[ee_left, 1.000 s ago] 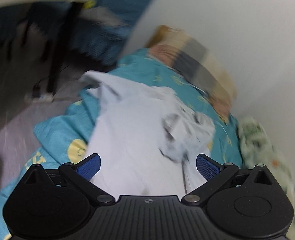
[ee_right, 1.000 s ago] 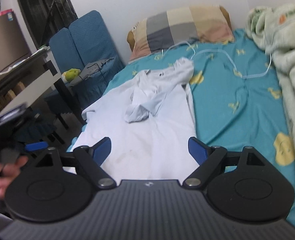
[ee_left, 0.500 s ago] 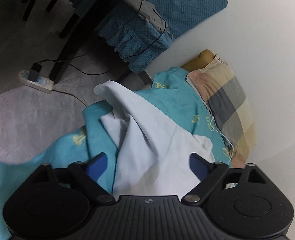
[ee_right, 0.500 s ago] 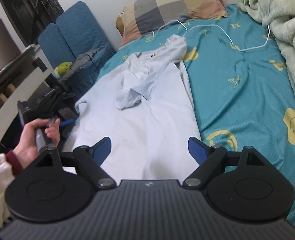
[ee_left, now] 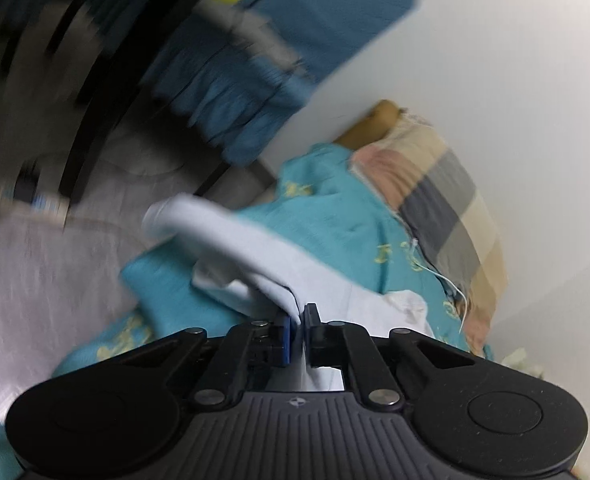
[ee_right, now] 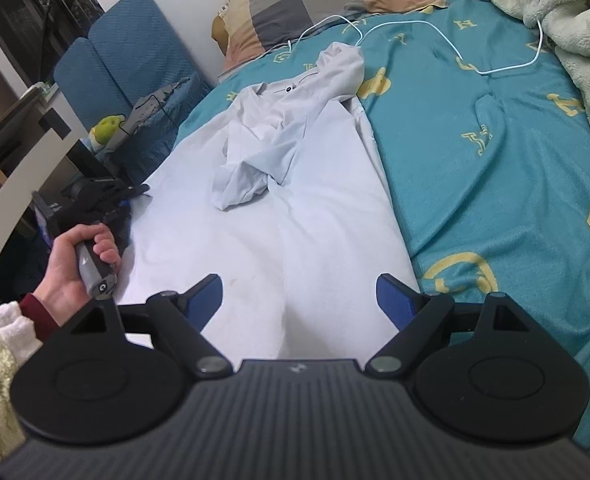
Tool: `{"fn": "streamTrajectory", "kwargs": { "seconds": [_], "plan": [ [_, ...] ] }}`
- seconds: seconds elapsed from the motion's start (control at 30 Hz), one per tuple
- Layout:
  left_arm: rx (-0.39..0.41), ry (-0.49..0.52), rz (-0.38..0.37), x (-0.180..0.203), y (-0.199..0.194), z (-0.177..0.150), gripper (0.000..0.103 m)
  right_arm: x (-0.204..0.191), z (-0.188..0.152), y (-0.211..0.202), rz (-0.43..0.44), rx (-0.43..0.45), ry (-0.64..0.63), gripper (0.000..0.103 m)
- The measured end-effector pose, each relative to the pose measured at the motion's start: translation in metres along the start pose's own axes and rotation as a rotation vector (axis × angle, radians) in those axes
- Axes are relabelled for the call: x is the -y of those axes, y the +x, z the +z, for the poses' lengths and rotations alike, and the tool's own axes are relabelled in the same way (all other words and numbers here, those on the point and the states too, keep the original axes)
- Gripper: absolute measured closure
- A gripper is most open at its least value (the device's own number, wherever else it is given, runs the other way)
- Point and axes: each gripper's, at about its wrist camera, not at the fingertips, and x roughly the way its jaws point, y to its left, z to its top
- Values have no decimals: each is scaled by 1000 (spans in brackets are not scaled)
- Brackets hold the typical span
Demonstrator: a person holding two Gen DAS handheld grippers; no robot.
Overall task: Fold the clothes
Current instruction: 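Grasp the side edge with the left gripper and fold it over the middle, then move both grippers back over the folded shirt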
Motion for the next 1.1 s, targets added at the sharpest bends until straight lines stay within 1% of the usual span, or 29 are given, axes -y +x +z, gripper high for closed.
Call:
{"fn": "streamTrajectory", "kwargs": {
  "seconds": [0.07, 0.13, 0.2, 0.23, 0.33, 0.4, 0.43, 0.47, 0.5, 0.53, 0.57, 0.6, 0.63, 0.67, 0.7, 0.73, 0.77, 0.8, 0.97, 1.0, 1.1],
  "plan": [
    [36, 133, -3, 29, -12, 2, 96, 0, 1, -2, -3, 10, 3, 17],
    [63, 291, 1, 65, -20, -2, 96, 2, 2, -5, -5, 20, 5, 17],
    [66, 434, -10, 102, -23, -14, 96, 4, 4, -8, -4, 28, 14, 17],
    [60, 506, -18, 121, -22, -22, 96, 6, 4, -10, -3, 31, 19, 17],
    [10, 664, -64, 171, -12, -57, 95, 12, 7, -16, -3, 52, 37, 17],
    [-49, 742, -104, 197, -1, -87, 93, 18, 9, -18, -3, 61, 56, 17],
    [-70, 762, -112, 204, 6, -102, 92, 21, 10, -19, -2, 65, 65, 17],
    [-88, 777, -117, 209, 12, -117, 88, 24, 11, -19, -2, 70, 74, 17],
    [-106, 792, -121, 214, 19, -131, 86, 28, 12, -20, -2, 74, 84, 17],
    [-124, 807, -126, 220, 25, -146, 85, 31, 13, -21, -1, 78, 93, 17],
    [-142, 801, -126, 220, 30, -155, 80, 34, 14, -22, -1, 83, 102, 17],
    [-160, 789, -125, 220, 34, -163, 72, 37, 14, -22, -1, 87, 111, 17],
    [-178, 778, -123, 220, 38, -170, 66, 40, 15, -23, 0, 91, 121, 17],
    [-190, 770, -128, 219, 38, -175, 56, 43, 16, -24, 0, 96, 130, 17],
    [-197, 774, -128, 220, 35, -177, 49, 47, 17, -25, 0, 100, 139, 17],
    [-202, 779, -127, 220, 31, -178, 45, 50, 18, -25, 0, 105, 149, 17],
    [-208, 785, -126, 220, 26, -180, 39, 52, 19, -26, 6, 108, 156, 17],
    [-215, 784, -122, 219, 16, -181, 35, 52, 20, -26, 14, 112, 156, 17],
    [-229, 751, -117, 211, -61, -175, 29, 46, 20, -31, 48, 140, 114, 17],
    [-225, 751, -106, 209, -80, -176, 29, 44, 20, -32, 54, 147, 100, 17],
    [-178, 778, -59, 203, -135, -188, 28, 36, 20, -38, 64, 171, 59, 17]
  ]
}}
